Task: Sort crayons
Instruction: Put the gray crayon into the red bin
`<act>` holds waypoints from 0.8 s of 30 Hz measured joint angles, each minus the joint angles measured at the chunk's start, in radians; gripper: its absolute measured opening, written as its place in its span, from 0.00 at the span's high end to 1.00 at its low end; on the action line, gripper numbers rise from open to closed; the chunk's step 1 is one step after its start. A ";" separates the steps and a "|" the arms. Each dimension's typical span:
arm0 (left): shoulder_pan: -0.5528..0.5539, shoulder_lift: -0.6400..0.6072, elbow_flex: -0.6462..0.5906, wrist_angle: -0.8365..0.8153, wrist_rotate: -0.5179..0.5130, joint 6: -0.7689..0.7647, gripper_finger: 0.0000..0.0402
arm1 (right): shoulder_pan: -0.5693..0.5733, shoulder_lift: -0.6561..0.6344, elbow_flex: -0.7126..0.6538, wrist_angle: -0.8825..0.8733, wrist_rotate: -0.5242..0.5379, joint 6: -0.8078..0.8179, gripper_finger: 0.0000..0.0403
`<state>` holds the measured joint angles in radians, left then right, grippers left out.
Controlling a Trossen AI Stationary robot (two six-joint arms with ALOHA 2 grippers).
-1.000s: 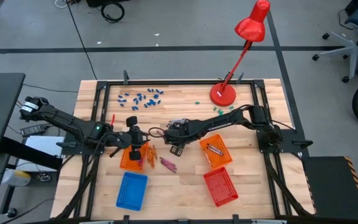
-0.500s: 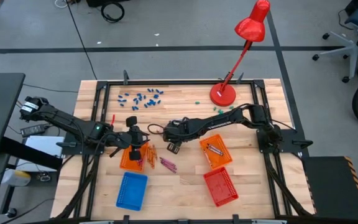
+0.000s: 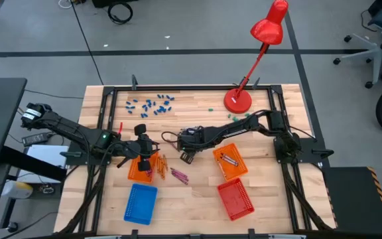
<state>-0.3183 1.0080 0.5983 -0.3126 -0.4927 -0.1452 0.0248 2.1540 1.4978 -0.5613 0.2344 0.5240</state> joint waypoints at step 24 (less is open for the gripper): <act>0.000 0.000 0.001 -0.016 0.000 0.009 0.71 | -0.039 -0.003 -0.002 -0.012 -0.106 -0.030 0.94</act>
<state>-0.3183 1.0080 0.5995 -0.3291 -0.4927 -0.1364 -0.0143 2.1511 1.4962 -0.5731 0.1284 0.4938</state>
